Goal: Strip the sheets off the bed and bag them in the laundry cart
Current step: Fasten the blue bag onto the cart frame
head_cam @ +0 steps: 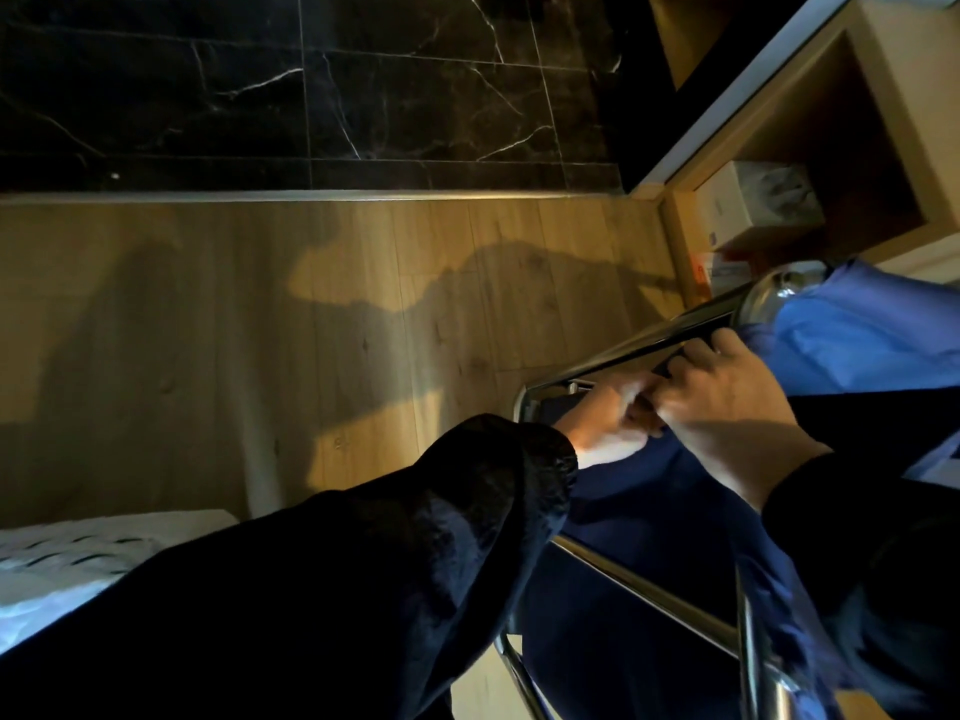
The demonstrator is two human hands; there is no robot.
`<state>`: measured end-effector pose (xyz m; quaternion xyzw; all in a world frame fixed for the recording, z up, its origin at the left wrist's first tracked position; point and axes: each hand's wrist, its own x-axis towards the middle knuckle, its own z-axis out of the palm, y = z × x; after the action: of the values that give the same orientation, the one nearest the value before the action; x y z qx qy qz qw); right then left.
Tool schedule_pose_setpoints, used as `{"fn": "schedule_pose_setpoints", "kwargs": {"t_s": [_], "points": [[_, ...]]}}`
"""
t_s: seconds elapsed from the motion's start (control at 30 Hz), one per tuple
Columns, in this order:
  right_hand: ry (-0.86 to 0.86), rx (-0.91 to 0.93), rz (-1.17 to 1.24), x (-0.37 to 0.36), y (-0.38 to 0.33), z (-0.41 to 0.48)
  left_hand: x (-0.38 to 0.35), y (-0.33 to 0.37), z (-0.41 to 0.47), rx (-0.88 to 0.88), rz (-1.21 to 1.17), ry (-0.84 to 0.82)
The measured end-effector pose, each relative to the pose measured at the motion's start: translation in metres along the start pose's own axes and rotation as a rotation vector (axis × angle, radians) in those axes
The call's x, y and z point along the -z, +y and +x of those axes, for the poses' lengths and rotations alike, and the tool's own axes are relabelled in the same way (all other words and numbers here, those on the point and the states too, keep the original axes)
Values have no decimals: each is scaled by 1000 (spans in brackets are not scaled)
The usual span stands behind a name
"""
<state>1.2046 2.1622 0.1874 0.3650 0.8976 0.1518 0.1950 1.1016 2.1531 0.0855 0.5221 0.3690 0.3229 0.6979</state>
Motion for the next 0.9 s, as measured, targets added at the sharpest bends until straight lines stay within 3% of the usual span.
{"fn": "schedule_pose_setpoints", "kwargs": {"t_s": [0.3, 0.43, 0.6, 0.77, 0.9], "points": [[37, 48, 55, 1, -1, 4, 1, -7, 2, 3, -52, -3], [47, 57, 102, 5, 0, 6, 5, -8, 9, 100, 73, 180], [142, 61, 99, 2, 0, 5, 0, -8, 2, -10, 115, 145], [224, 60, 86, 1, 1, 3, -2, -5, -1, -96, 425, 373], [140, 44, 59, 10, -2, 3, -9, -2, -13, -154, 305, 252]]}}
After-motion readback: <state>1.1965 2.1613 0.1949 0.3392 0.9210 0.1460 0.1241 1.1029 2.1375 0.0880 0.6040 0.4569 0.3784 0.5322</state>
